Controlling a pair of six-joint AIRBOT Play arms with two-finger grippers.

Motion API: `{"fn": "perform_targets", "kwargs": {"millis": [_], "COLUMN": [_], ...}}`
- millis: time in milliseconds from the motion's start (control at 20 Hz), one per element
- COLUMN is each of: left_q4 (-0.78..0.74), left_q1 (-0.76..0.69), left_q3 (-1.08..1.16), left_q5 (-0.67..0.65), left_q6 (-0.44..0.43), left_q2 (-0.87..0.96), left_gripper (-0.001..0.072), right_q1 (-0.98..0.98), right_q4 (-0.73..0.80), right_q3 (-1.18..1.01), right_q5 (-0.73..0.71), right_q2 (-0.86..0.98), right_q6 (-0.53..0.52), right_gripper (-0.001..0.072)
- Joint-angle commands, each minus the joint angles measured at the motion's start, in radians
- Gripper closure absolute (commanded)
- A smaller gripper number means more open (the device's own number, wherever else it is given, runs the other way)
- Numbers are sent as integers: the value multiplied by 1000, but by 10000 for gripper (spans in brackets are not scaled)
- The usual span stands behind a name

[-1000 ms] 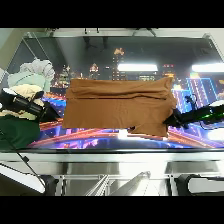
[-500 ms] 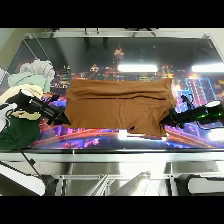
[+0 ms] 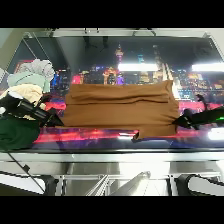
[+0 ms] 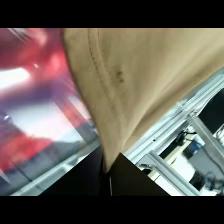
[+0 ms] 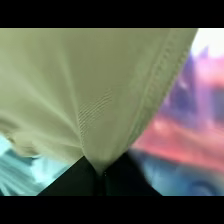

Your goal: Fold the shirts.

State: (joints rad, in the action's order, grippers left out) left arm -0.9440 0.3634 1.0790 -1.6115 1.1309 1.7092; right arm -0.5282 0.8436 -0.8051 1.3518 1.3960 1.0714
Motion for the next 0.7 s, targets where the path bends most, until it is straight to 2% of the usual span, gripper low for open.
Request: {"fn": "perform_targets", "kwargs": {"millis": [0,100,200,350,500,650], "left_q4": [59,129,189,211,211,203], "left_q1": [98,111,89,18,-38,-60], "left_q3": [-74,-69,-26,89,285,435], "left_q5": [-11,-57,-77,-35,-12,1], "left_q6": [-17,-30,-30,-8,52,108], "left_q2": [-93,-132,-156,-148,-42,94], "left_gripper": [685,686,686,685,685,689], "right_q1": [-97,-95,-76,-7,75,142], "right_q4": [-63,-74,-190,-387,-426,-428], "right_q3": [-1,-2,-2,-13,-112,-264], "right_q5": [136,182,155,0,-182,-269], "right_q2": [-100,-140,-150,-134,-47,101], "right_q6": [-10,-10,-40,-107,-107,-107], "right_gripper": [688,688,687,687,687,687]}}
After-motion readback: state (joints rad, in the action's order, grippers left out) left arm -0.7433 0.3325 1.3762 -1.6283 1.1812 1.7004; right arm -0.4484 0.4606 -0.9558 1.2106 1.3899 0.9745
